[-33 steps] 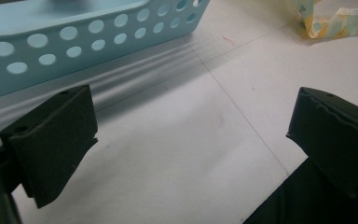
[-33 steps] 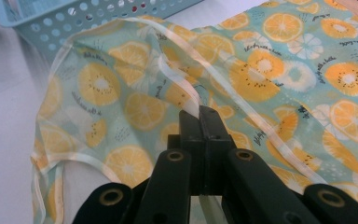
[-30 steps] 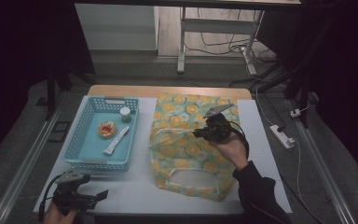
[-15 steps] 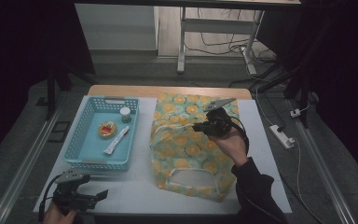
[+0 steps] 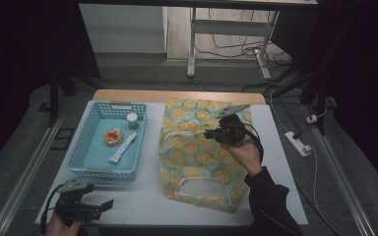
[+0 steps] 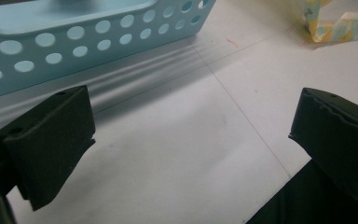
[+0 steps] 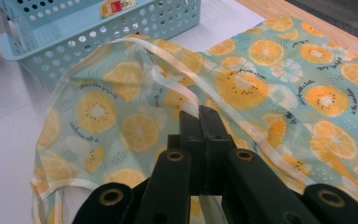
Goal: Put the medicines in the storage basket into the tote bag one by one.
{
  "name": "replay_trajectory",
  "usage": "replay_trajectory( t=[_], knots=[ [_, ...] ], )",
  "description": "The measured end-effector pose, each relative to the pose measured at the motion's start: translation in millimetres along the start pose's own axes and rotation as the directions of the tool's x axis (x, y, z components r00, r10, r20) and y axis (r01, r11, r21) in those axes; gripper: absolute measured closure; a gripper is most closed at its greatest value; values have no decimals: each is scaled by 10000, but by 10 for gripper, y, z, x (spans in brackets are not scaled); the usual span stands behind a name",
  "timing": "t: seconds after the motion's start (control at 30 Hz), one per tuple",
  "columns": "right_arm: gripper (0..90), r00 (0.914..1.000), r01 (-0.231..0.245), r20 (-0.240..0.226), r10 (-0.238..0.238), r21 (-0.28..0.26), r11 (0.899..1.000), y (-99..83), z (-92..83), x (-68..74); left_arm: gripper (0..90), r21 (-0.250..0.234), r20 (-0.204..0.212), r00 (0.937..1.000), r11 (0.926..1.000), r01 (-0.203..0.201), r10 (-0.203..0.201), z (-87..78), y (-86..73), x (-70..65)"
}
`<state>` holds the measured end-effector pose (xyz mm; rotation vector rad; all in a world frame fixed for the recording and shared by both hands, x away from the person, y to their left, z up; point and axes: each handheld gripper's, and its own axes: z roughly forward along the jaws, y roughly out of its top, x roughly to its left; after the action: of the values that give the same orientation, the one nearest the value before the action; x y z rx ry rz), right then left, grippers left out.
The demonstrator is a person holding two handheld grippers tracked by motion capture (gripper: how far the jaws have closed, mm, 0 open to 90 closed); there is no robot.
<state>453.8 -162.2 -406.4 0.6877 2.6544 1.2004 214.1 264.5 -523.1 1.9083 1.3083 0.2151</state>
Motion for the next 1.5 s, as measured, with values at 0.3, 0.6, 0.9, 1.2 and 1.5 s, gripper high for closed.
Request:
replay_trajectory(
  t=[0.3, 0.6, 0.9, 1.2, 1.5],
  knots=[
    [896, 10000, -12, -27, 12, -45, 10000, -9, -12, 20, 0, 129, 17, 10000, 9999, -3, 3, 0, 6, -6],
    [896, 10000, 29, -32, -29, 0, 10000, -21, 11, 23, 0, 89, 27, 10000, 10000, -39, 39, -21, 10, 18],
    [896, 10000, 42, -39, -42, 9, 10000, -31, 4, 23, 0, -131, 262, 9997, 9999, -9, 12, -64, 27, 54],
    [896, 10000, 38, 51, -38, 43, 10000, -47, -12, 14, 0, -284, 408, 9988, 9992, -274, 286, -110, 56, 32],
    [895, 10000, 34, 29, -34, 78, 10000, -53, -2, 16, 0, -321, 367, 9993, 9995, -24, 35, -200, 119, 6]
  ],
)
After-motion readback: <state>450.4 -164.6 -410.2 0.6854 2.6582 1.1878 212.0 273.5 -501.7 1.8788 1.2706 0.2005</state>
